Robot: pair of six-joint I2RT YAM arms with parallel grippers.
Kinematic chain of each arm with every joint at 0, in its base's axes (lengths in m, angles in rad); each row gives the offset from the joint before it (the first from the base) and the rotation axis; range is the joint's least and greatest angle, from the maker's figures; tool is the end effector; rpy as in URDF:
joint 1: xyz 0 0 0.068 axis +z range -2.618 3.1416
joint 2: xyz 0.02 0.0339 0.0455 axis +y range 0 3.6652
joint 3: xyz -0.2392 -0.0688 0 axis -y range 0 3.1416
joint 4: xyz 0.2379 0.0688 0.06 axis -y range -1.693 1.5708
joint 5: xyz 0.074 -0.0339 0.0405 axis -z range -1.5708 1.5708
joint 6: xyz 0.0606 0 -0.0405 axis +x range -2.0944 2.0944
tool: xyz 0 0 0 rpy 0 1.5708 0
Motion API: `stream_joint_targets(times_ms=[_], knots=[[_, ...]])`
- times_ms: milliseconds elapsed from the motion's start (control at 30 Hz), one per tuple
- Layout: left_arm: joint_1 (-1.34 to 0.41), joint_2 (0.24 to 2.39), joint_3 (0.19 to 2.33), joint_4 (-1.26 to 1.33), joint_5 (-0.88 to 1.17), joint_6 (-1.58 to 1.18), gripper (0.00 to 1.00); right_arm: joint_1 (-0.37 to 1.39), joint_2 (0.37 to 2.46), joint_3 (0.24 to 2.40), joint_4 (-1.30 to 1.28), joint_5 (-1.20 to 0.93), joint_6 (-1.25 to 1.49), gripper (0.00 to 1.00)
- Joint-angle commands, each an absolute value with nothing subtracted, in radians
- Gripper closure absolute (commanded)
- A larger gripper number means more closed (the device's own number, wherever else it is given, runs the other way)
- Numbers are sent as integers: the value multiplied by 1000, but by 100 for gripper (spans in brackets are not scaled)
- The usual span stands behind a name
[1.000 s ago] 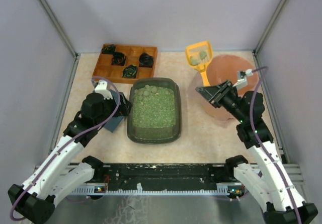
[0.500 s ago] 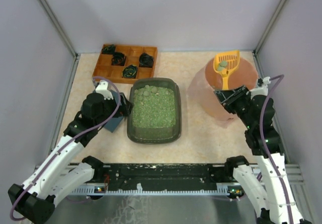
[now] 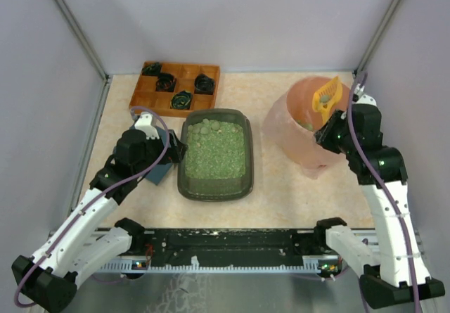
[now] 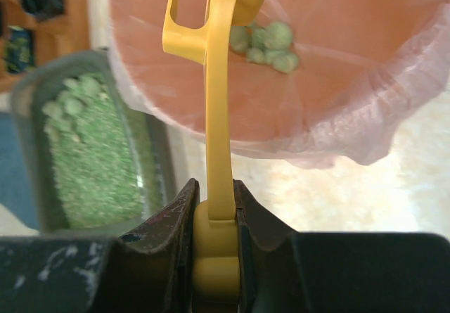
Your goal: Clean the litter box
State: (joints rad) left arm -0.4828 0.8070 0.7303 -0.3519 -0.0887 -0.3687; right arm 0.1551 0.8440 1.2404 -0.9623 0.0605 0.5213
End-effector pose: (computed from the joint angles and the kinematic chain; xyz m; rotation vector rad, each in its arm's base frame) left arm 0.1961 -0.0967 0.2720 0.0579 2.0262 -0.4558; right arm 0.1694 0.0228 0.3673 0.4273 2.1110 0.3311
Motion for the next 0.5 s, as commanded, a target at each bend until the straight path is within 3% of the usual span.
stream_joint_targets(times_ms=[0,467], knots=[[-483,804,732,-335,-95,-363,0,148,901,1366,-1100,162,366,100],[-478,794,737,-350,-149,-358,0,149,1028,1491,-1237,292,226,100]])
